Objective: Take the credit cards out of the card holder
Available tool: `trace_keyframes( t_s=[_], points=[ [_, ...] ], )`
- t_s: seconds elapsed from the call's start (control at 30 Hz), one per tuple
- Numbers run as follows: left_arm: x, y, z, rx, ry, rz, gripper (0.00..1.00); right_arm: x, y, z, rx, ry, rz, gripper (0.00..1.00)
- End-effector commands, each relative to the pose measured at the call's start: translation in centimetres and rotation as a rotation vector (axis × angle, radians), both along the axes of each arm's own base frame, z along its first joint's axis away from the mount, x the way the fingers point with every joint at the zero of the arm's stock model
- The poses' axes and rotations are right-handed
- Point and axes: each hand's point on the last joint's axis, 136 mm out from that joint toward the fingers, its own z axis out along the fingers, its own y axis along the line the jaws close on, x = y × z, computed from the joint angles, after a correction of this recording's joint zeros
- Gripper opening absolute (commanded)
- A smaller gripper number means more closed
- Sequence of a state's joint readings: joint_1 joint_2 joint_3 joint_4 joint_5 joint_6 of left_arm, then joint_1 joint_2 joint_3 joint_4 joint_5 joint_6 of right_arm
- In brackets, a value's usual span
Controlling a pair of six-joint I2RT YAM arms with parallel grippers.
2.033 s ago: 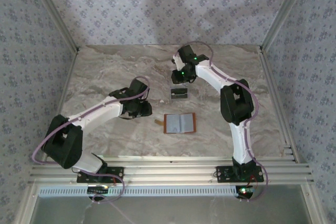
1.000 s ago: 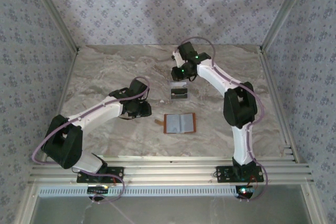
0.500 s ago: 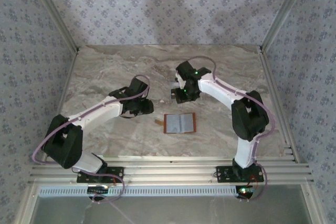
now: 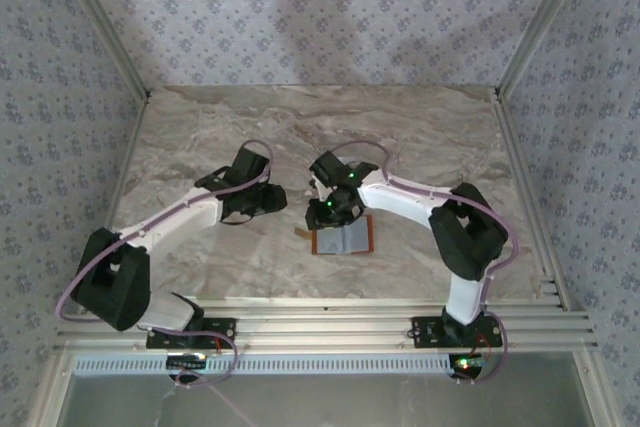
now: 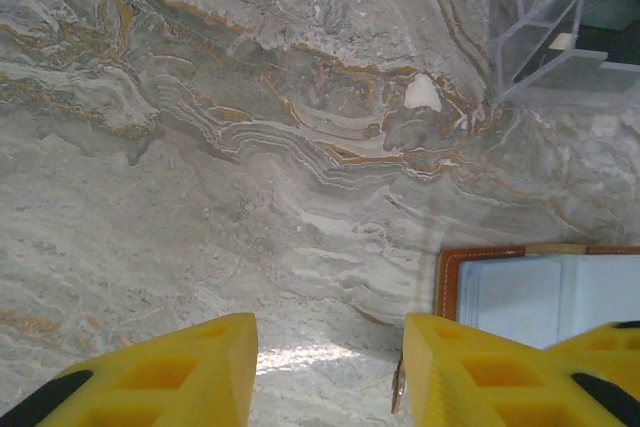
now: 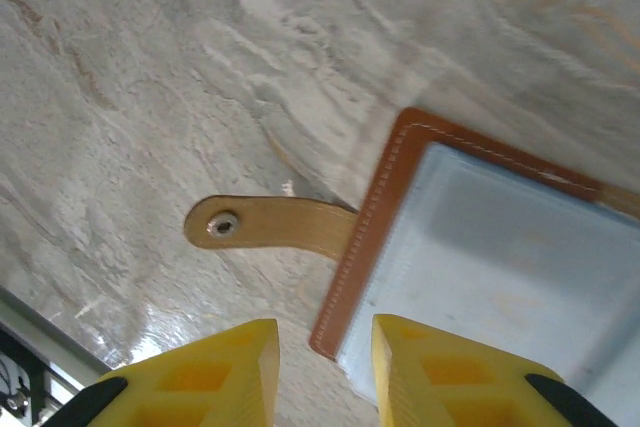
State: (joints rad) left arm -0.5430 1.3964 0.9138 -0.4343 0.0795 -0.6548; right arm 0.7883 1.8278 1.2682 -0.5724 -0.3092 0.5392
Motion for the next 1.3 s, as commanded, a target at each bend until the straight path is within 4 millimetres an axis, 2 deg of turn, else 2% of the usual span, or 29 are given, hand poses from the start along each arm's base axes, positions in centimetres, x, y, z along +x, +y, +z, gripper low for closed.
trace_keyframes(
  t_s=[0.0,0.27,0.5,0.87,1.27],
  points=[
    [0.6,0.5,1.5,-0.007,-0.072,0.008,0.43,-0.3,0.8,-1.3,0.010,0.046,-0.031,0.33],
    [0.4,0.4,2.8,-0.029,-0.119,-0.007,0.45,-0.7,0.3,-3.4,-0.038,0.081,-0.041,0.34],
    [0.3,-0.5,2.5,-0.053,-0.092,-0.043,0.47,-1.3,-1.3,-4.3,-0.119,0.079,-0.045,0.35],
    [0.8,-2.7,2.7,-0.071,-0.081,-0.094,0.48,-2.1,-3.1,-3.7,-0.175,0.061,-0.053,0.37],
    [0.3,-5.9,2.0,-0.087,-0.048,-0.143,0.47,-2.0,-5.5,-3.0,-0.290,0.025,-0.052,0.40]
  ],
)
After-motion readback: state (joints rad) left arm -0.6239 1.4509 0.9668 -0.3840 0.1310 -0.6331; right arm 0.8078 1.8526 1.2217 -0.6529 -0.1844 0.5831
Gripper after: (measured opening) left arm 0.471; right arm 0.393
